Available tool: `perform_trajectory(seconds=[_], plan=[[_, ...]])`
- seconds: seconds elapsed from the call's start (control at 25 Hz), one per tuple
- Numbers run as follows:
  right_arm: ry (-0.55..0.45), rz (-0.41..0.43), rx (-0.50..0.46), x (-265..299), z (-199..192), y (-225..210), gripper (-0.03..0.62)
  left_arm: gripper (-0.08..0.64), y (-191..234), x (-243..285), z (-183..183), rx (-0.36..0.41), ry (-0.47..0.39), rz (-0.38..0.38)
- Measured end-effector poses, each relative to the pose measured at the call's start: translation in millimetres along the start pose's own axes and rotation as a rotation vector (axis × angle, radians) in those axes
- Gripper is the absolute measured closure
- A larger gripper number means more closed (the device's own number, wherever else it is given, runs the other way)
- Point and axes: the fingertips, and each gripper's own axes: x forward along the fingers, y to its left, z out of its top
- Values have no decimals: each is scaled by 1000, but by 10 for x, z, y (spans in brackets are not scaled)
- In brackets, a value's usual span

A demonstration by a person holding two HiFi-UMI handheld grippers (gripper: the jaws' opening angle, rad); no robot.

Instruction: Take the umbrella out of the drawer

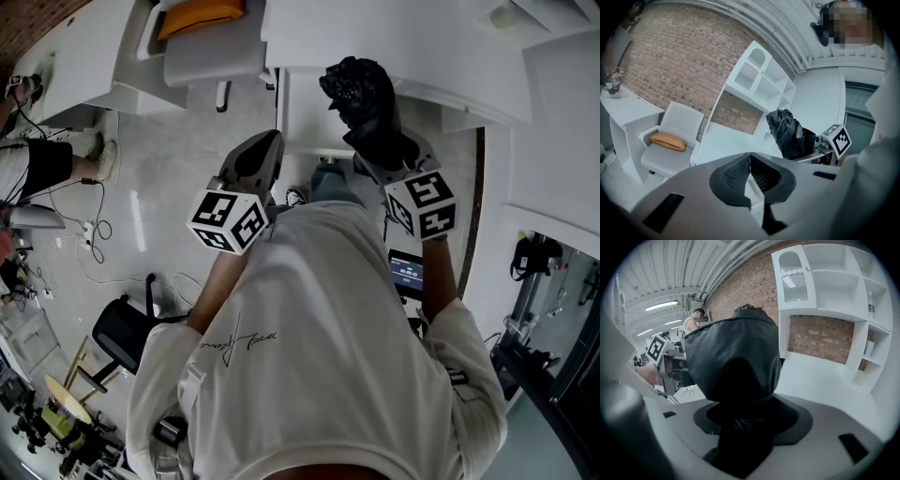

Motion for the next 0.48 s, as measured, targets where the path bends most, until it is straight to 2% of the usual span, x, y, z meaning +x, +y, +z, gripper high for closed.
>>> perform_trajectory(seconds=[0.48], plan=[[-123,-66,123,-213,119,-149,345,543,5,-32,80,-12,-22,-10]])
